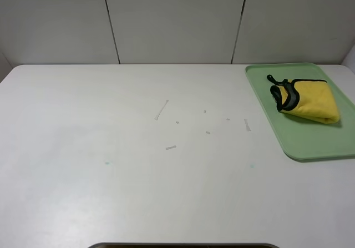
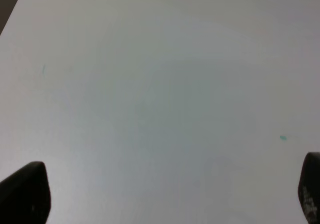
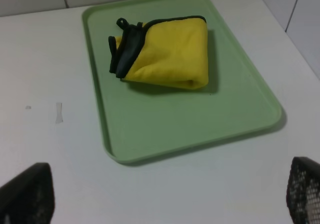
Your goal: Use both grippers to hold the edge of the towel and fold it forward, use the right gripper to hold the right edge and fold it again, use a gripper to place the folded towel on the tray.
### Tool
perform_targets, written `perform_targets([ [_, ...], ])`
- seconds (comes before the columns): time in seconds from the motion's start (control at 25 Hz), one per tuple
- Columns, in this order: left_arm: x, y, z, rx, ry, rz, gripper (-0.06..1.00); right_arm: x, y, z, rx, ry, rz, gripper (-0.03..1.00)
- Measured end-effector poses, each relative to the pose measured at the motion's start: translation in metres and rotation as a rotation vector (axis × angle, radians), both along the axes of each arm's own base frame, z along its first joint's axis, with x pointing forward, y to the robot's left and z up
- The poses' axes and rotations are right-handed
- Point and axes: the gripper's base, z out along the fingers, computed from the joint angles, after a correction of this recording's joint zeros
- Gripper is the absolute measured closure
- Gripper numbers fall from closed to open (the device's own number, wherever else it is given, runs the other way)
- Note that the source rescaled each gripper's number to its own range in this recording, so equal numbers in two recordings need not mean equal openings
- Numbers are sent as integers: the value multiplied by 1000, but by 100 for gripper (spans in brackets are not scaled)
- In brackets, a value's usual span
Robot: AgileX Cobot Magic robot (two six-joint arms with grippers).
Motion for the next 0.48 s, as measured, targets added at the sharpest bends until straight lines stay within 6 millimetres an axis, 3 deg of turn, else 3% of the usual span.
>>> perform_targets([
  [0.48,0,0,0,0,0,0,-6,0,0,0,0,0,0,-3],
])
